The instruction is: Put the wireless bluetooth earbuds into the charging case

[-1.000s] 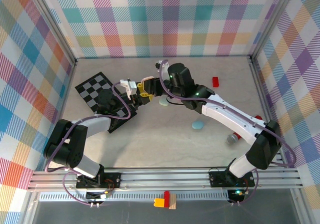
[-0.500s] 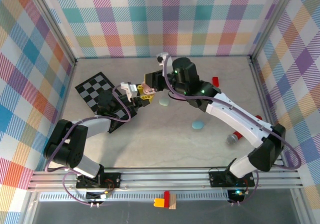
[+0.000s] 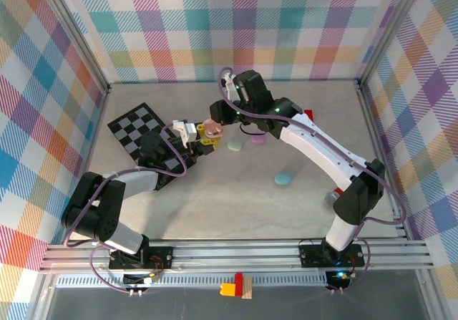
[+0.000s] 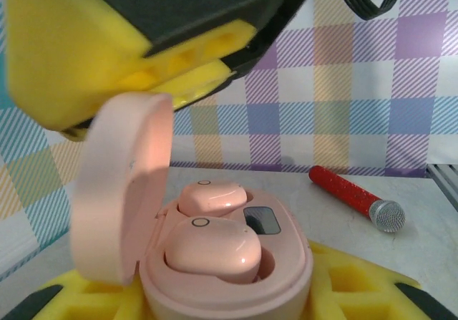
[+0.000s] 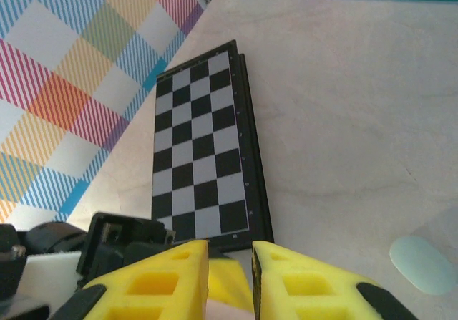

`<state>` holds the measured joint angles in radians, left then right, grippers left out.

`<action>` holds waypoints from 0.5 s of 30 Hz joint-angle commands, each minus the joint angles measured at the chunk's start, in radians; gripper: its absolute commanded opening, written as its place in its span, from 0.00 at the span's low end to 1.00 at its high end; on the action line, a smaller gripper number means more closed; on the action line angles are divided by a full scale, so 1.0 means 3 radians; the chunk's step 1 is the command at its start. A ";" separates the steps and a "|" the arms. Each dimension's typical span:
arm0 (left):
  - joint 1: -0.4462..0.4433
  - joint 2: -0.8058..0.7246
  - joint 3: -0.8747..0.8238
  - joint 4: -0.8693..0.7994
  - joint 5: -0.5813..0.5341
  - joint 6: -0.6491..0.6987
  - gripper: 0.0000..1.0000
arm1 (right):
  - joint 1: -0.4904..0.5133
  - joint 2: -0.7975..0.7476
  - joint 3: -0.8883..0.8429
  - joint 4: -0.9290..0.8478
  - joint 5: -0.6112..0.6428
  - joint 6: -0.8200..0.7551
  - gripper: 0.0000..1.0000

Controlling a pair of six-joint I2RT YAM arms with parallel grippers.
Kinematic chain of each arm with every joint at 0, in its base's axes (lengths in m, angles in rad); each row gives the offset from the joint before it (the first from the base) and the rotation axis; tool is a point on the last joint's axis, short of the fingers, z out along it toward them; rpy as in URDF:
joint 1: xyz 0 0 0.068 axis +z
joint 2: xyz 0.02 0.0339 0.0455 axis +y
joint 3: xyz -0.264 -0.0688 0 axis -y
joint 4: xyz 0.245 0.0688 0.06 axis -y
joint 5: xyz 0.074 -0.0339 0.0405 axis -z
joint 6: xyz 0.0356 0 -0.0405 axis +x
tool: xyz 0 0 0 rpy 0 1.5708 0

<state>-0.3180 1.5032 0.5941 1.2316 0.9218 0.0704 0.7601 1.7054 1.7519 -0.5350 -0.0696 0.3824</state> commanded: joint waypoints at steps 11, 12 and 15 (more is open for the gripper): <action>-0.0034 -0.0097 -0.0009 0.0281 0.0002 -0.0055 0.37 | -0.0066 -0.0867 -0.0818 0.0310 -0.0146 0.0228 0.41; -0.0039 -0.0106 -0.0016 0.0296 -0.0003 -0.0056 0.37 | -0.0117 -0.0909 -0.0906 0.0418 -0.0248 0.0383 0.47; -0.0059 -0.0164 -0.0032 0.0288 -0.0009 -0.0061 0.37 | -0.0291 -0.0975 -0.1168 0.0751 -0.0719 0.0829 0.61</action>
<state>-0.3195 1.4963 0.5930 1.2583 0.9138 0.0563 0.7162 1.4269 1.4567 -0.4320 -0.1558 0.4835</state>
